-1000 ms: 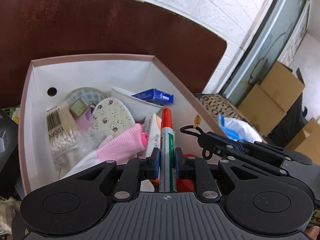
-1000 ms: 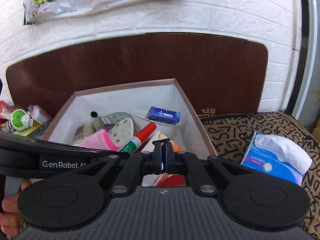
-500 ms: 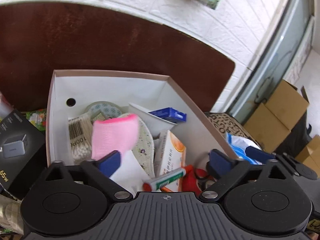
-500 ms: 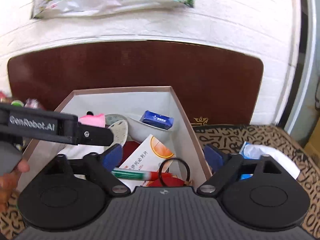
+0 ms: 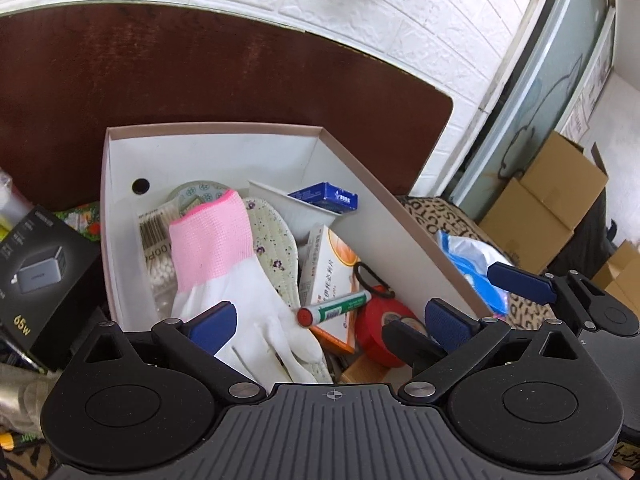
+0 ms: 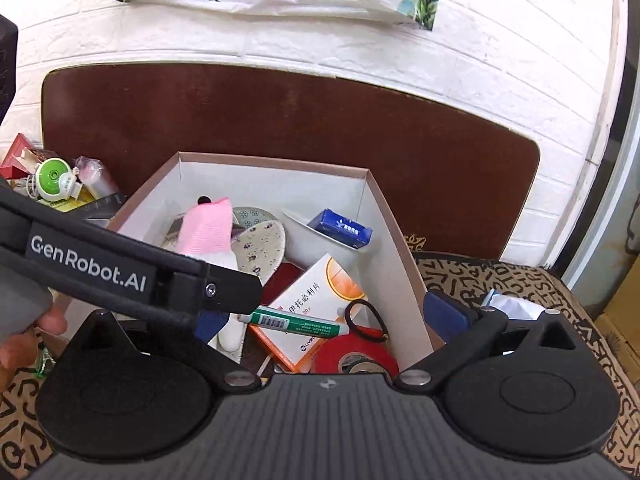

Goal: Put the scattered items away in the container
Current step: 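Open both tools to drop the marker and hair tie into the box, then move the right tool back to the pile and grasp the black tape roll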

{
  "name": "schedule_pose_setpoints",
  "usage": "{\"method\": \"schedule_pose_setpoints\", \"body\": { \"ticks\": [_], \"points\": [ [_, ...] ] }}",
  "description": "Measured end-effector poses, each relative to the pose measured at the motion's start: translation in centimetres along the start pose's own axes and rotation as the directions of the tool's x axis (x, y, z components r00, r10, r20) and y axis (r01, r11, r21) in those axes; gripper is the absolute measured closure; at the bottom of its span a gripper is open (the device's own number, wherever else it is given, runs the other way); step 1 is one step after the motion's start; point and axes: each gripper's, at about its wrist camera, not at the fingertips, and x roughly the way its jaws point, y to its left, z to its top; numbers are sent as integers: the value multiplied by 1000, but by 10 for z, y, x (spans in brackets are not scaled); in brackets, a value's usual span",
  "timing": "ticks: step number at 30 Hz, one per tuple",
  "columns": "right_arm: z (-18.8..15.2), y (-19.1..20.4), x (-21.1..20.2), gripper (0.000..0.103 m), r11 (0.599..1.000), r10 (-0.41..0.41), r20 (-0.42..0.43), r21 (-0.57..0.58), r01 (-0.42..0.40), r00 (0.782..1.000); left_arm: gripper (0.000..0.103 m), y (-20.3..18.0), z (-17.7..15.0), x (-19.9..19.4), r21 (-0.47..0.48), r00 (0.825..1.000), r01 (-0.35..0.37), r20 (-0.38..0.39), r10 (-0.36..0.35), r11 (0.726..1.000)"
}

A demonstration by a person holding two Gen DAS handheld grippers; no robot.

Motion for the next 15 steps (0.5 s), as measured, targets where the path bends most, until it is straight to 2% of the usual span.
{"method": "schedule_pose_setpoints", "body": {
  "ticks": [6,10,15],
  "points": [
    [6,20,-35,0,999,37,42,-1,-37,998,0,7,-18,-48,-92,998,21,59,-15,996],
    [-6,51,-61,0,995,97,61,-37,-95,993,0,17,-46,-90,-104,996,-9,88,18,995],
    [-31,92,-82,0,980,197,52,-2,-197,979,0,38,-89,-136,-134,993,-44,99,58,990]
  ]
}}
